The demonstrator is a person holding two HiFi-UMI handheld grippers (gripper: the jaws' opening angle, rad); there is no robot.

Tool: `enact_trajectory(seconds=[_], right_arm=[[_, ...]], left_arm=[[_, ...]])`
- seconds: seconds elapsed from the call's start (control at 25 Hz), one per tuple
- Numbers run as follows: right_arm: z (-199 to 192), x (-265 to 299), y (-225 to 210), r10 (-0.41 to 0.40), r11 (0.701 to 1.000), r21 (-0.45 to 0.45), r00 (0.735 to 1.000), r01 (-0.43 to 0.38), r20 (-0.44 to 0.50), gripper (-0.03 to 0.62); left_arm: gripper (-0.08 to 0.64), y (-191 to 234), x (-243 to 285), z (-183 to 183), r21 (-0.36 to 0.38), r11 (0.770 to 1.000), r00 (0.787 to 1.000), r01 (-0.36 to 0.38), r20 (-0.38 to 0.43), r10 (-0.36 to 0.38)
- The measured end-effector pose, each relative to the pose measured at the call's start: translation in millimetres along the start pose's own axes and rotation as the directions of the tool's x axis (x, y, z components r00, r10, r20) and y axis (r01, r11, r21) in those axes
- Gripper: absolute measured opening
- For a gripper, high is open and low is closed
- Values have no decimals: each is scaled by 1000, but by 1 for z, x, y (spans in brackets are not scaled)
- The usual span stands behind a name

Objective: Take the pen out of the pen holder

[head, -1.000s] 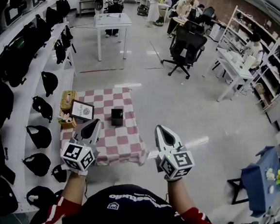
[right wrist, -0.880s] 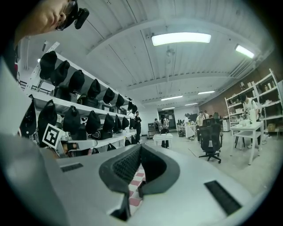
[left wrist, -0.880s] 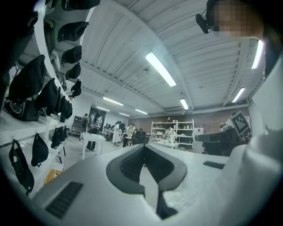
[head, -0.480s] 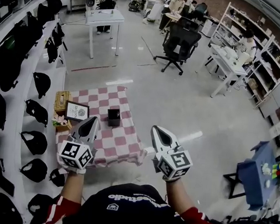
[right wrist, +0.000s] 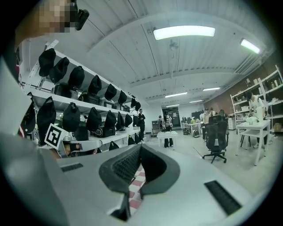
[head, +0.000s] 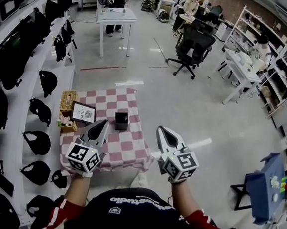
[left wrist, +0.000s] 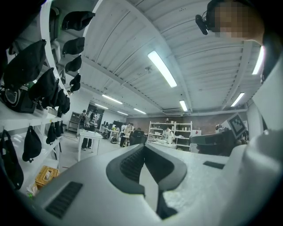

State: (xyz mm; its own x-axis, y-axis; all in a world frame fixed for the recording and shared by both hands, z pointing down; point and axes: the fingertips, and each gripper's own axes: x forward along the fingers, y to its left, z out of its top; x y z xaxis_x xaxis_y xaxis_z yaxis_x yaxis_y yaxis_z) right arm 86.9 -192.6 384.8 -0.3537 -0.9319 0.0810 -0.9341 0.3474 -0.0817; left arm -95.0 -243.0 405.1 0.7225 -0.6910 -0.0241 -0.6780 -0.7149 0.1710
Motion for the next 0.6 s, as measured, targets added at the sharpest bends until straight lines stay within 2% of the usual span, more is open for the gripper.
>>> enact_trajectory(seconds=[0.32, 0.48, 0.6], right_arm=[[4, 11, -6, 26, 1000, -4, 1000, -26, -6, 3], [0, 12, -3, 36, 999, -4, 999, -36, -18, 3], [0, 11, -4, 33, 999, -3, 999, -33, -20, 3]], left_arm=[[5, 13, 4, 11, 18, 1000, 1000, -7, 6, 7], [8, 8, 6, 13, 68, 998, 1000, 9, 10, -10], [94, 2, 11, 19, 89, 995, 999, 44, 24, -46]])
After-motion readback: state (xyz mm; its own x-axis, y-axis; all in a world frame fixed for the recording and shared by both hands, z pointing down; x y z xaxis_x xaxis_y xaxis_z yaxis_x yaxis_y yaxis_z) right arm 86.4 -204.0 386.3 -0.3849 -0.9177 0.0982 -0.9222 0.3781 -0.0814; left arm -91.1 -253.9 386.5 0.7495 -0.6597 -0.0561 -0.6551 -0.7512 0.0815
